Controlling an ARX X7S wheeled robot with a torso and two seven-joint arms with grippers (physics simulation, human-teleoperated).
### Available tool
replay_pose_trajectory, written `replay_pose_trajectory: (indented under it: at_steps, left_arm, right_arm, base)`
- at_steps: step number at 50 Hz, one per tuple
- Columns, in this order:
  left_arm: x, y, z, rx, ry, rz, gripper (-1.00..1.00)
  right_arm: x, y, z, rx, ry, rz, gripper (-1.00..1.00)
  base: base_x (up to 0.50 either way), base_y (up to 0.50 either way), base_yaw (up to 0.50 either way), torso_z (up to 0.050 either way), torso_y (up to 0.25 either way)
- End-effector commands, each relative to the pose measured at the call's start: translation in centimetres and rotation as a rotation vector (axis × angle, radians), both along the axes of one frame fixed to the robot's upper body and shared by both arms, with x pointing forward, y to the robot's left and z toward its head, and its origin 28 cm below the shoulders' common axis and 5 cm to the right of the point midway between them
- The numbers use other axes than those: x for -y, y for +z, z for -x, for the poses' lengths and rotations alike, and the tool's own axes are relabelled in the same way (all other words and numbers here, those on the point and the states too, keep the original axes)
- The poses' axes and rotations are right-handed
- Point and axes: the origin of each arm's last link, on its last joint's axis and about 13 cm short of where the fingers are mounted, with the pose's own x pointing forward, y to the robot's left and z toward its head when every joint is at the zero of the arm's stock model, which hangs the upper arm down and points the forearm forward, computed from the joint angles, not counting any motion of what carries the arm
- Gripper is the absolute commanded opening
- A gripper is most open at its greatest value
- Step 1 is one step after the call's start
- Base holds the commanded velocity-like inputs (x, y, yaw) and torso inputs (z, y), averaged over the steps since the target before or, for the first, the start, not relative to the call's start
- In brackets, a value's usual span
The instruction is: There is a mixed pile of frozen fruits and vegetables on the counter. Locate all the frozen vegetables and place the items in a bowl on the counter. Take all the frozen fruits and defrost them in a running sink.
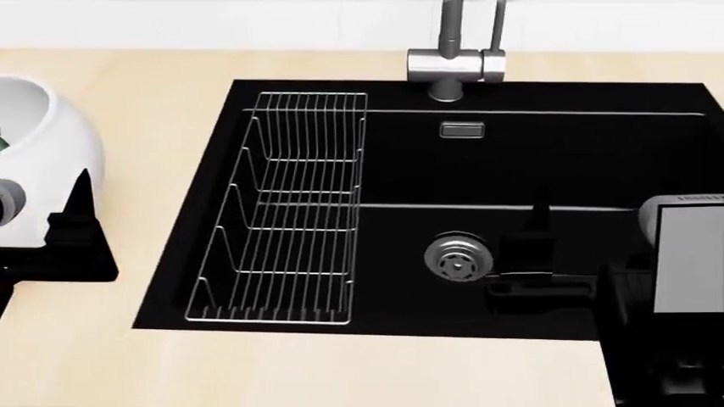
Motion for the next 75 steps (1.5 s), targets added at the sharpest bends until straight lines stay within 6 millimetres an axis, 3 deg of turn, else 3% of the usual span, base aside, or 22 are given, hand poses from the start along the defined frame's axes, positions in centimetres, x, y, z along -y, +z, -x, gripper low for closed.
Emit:
replay_pose_trajectory:
  at_steps: [1, 75]
  left_arm:
    - [-0.08, 0.07, 0.11, 0.002, 0.001, 0.000, 1.00]
    - [0.30, -0.07, 0.00, 0.003, -0.011, -0.011, 1.00]
  right_arm:
    - [0.01, 0.06, -0.01, 0.001, -0.002, 0.005, 1.00]
    - [-0.01, -0.13, 0.09, -0.017, -0.003, 0.004, 1.00]
  base:
    - [0.07, -0.36, 0.00, 0.000, 0.000]
    - [0.05, -0.47, 0.00, 0.000, 0.000]
